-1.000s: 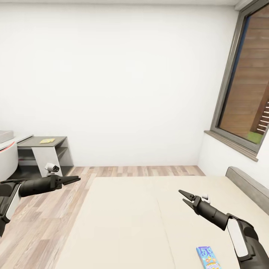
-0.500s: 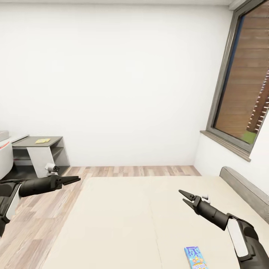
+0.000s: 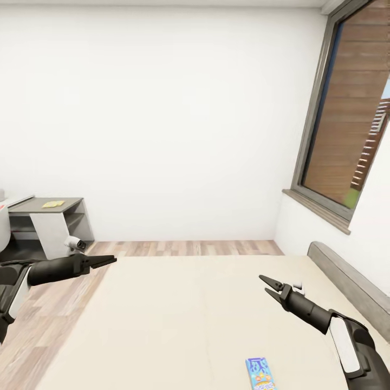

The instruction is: Put all the toys in the child's room - the three board games (two on the bed and one on the table), the two jigsaw puzzles on the table, and the tennis ball on the table - inside the toy box on the table in the child's room.

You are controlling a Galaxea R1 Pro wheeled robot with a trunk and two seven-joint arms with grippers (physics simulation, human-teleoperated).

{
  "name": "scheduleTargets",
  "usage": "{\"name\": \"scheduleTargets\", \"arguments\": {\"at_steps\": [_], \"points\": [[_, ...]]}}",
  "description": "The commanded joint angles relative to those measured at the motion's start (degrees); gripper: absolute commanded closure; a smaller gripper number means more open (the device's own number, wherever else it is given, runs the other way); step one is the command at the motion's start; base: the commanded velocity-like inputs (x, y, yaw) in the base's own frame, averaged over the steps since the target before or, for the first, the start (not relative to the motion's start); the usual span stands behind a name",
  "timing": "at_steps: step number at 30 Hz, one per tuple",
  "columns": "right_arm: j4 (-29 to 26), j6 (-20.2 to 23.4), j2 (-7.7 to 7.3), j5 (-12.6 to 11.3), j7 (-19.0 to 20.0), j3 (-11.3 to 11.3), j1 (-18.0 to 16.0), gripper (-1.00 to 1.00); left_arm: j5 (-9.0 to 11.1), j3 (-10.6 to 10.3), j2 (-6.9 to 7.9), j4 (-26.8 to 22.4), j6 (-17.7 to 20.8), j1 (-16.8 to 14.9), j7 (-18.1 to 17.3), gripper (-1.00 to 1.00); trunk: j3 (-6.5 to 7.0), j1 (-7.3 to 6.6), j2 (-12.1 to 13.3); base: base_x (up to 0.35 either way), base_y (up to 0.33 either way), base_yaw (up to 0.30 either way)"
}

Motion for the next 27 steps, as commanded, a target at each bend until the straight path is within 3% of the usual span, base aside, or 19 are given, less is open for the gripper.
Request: {"name": "scheduleTargets", "arguments": {"at_steps": [1,8,27], "points": [[-0.25,0.28,0.02,-0.02,0.19,-0.05,-0.01,-1.00,-0.02,-0.01,0.01,-0.01,0.61,-0.03,-0.20,-1.00,-0.03,0.03,-0.05,0.000,-0.300,0.000],[-3.45,0.33,-0.04,-0.09,0.21,0.03,0.33,-1.00,0.11,-0.01,0.01,-0.01,0.61,-0.02,-0.35,-1.00,-0.04,0.03,-0.05,0.000,-0.170,0.007],[-3.77,0.32,-0.05,-0.10,0.21,0.04,0.41,-1.00,0.16,0.02,0.01,-0.01,0.61,-0.04,-0.38,-1.00,-0.07,0.03,-0.05,0.000,-0.005,0.009]]}}
